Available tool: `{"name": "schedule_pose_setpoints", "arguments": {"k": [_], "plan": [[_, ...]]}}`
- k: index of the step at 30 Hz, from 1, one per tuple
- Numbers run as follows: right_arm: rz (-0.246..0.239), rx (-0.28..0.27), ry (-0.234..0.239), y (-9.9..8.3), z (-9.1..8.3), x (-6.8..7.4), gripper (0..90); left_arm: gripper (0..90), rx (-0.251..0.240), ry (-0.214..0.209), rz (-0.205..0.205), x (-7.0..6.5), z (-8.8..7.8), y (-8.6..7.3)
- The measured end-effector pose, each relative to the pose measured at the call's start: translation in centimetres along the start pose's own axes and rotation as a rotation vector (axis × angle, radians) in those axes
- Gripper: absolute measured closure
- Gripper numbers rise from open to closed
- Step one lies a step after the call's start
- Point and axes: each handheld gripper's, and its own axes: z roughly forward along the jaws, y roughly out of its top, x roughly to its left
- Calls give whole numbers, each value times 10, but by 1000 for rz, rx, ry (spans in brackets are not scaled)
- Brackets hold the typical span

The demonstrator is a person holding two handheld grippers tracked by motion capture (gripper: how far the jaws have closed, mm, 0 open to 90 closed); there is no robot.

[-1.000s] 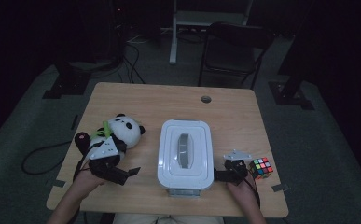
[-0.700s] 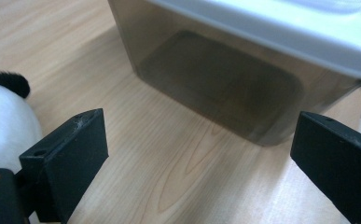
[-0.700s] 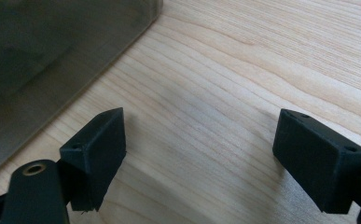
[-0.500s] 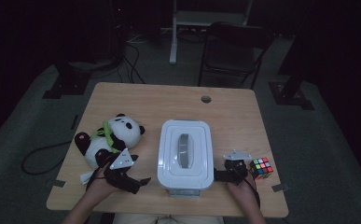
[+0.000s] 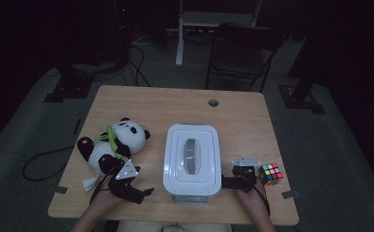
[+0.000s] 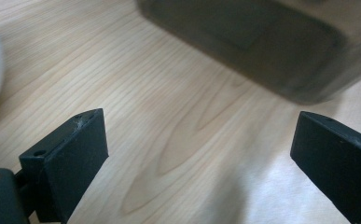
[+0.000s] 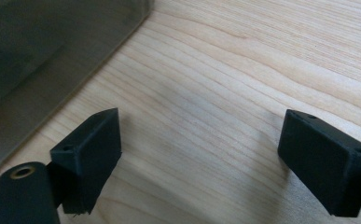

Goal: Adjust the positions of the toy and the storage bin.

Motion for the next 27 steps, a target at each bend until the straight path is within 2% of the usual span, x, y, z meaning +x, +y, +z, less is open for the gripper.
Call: {"name": "schedule_pose_setpoints", "arguments": {"k": [7,9,13,15,17,20,25,27], "plan": [[14,0,-16,0,0,2,125,45,6,2,10,-1,4,-2],[-12,15,9,0,-2,1,123,45,11,-9,8,-1,5,-3],[-25,62,23,3,-4,3,119,45,9,-8,6,-2,8,-4],[-21,67,34,3,-5,3,135,45,14,-9,11,-3,9,-4],[-4,61,56,4,-8,2,143,45,23,-12,9,-2,11,-5],[4,54,60,8,-13,1,143,45,27,-15,6,-2,12,-6],[-7,8,36,21,-30,0,144,45,52,-19,7,-2,16,-9],[-7,-17,28,27,-38,-2,146,45,62,-42,-9,-1,18,-10]]}}
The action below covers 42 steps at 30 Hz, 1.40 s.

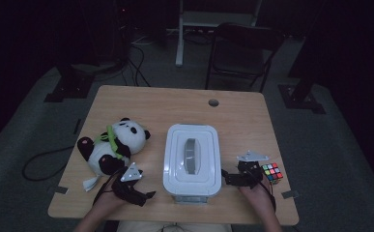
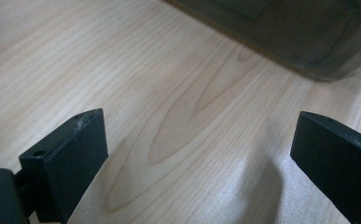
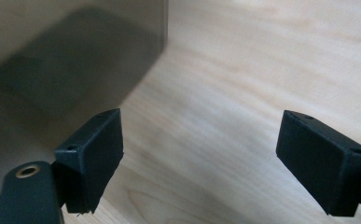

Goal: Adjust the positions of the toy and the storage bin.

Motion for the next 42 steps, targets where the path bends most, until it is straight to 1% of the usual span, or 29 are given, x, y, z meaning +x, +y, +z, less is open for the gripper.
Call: {"name": "schedule_pose_setpoints", "arguments": {"k": [1,2,3,5,7,8,10,11,12,13,15,16,18,19,21,24,25,28,31,35,39,41,42], "plan": [[0,0,0,0,0,0,146,45,0,0,0,0,0,0],[0,-14,-16,3,-5,0,146,45,-3,-2,-1,0,0,0],[5,-41,-19,8,-13,-2,146,45,-5,3,-1,0,0,0],[10,-68,-27,14,-22,-3,146,45,10,0,-7,1,0,0],[17,-93,-18,20,-31,-5,146,45,11,7,-8,1,1,0],[18,-117,-23,23,-38,-5,146,45,13,7,-2,1,1,0],[19,-142,-21,29,-47,-5,145,45,13,10,-1,0,1,0],[27,-163,-29,32,-51,-5,146,45,12,11,-3,0,1,0],[33,-176,-21,34,-54,-5,145,45,12,16,-5,0,1,0],[38,-185,6,38,-58,-4,145,45,15,18,-1,0,1,0],[41,-213,28,43,-65,-1,145,45,19,24,6,-1,1,1],[37,-220,48,45,-67,2,141,45,20,28,7,-1,2,1],[25,-234,56,49,-70,7,131,45,25,29,13,-1,2,1],[17,-240,76,52,-71,11,131,45,25,28,13,-1,2,1],[10,-251,84,56,-73,17,132,45,20,21,5,0,1,1],[-3,-259,150,62,-73,27,132,45,26,37,17,-3,3,1],[-15,-254,173,64,-72,32,132,45,33,43,27,-3,3,1],[-47,-250,212,71,-68,45,132,45,33,43,28,-3,3,1],[-71,-243,241,76,-61,59,138,45,30,39,22,-3,3,1],[-109,-215,276,80,-50,74,138,45,37,51,36,-4,3,1],[-125,-195,308,83,-42,82,138,45,41,60,44,-5,4,1],[-134,-187,315,83,-39,85,146,45,41,58,43,-5,4,1],[-147,-180,318,83,-38,88,155,45,42,60,44,-5,4,1]]}}
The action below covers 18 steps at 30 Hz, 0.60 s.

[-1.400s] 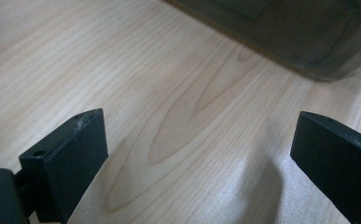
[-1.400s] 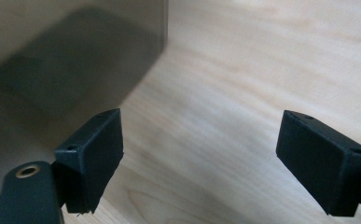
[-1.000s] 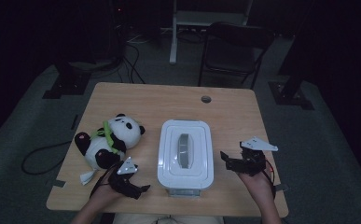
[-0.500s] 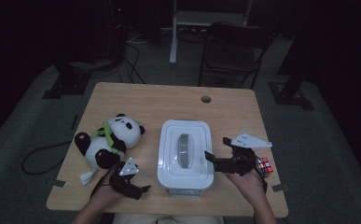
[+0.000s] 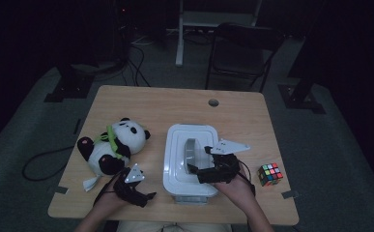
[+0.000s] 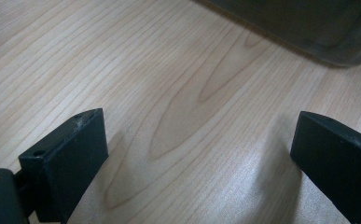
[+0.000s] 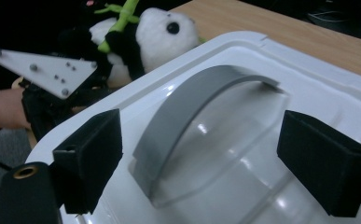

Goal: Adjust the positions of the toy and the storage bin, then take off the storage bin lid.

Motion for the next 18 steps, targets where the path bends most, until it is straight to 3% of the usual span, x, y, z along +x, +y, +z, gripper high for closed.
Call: {"name": "schedule_pose_setpoints", "arguments": {"k": [6,18], "plan": [[-7,58,31,0,9,3,185,44,1,3,2,0,0,0],[-7,102,77,0,15,4,341,45,1,2,2,0,0,0]]}}
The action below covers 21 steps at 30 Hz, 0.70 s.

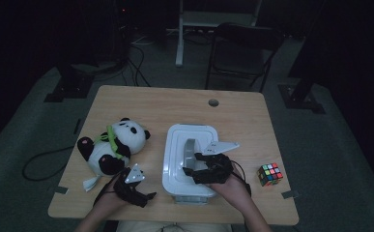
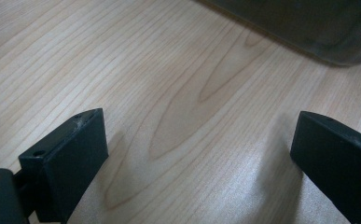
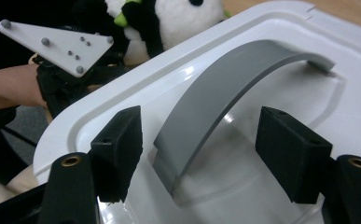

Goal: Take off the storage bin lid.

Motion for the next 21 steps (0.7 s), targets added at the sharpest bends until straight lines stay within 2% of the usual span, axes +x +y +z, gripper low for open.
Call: {"name": "schedule_pose_setpoints", "arguments": {"k": [2,3,4,6,10,12,21], "plan": [[-12,3,-2,0,0,1,355,44,0,-1,-1,0,0,0],[-44,4,-21,-1,0,3,422,44,-1,-2,-2,0,0,0],[-48,2,-24,-2,0,3,464,44,-1,-2,-1,0,0,0],[-41,0,12,-1,0,2,516,44,0,0,0,0,0,0],[-67,4,18,-1,2,4,593,45,0,0,1,0,0,0],[-82,3,10,-1,2,6,602,45,0,0,0,0,0,0],[-73,-10,18,-4,2,6,626,44,0,0,1,0,0,0]]}}
